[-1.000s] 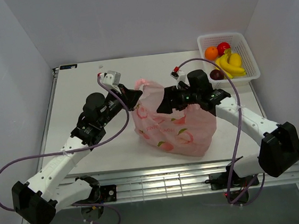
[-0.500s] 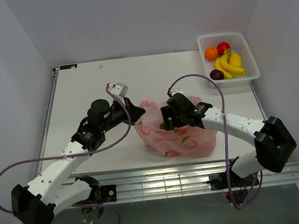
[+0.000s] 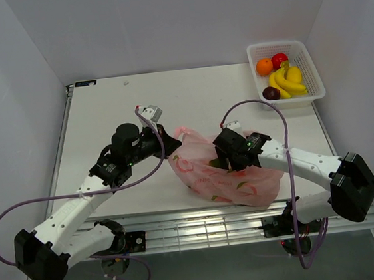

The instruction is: Take the fake fruits out of the plastic bag

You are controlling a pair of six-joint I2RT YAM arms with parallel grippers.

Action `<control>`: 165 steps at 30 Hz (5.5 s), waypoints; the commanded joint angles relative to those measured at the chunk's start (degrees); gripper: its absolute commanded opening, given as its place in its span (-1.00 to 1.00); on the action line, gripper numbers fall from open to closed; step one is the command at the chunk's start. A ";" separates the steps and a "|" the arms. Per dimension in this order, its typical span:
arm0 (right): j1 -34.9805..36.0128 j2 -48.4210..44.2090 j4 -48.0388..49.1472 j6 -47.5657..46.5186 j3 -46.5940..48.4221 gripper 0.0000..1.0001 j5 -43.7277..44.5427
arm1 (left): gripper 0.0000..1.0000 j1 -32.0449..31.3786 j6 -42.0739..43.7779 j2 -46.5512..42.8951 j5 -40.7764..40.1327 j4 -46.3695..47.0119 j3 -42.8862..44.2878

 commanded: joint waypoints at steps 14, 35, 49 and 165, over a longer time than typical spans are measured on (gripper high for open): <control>-1.77 0.28 4.79 -0.63 -13.97 0.80 -11.66 | -1.00 -0.38 1.45 1.31 -1.12 -0.57 4.31; -3.62 -10.00 10.18 -21.37 6.67 -0.41 -25.54 | -1.00 -0.38 1.10 -0.54 -7.42 6.72 5.10; -8.96 -8.60 24.33 -31.58 22.94 -0.41 -18.73 | -1.00 -0.38 3.82 2.79 -17.10 18.24 8.61; 2.80 25.85 22.31 -17.34 12.92 0.82 -13.35 | -1.00 -1.35 -3.21 -0.89 -1.73 25.36 1.06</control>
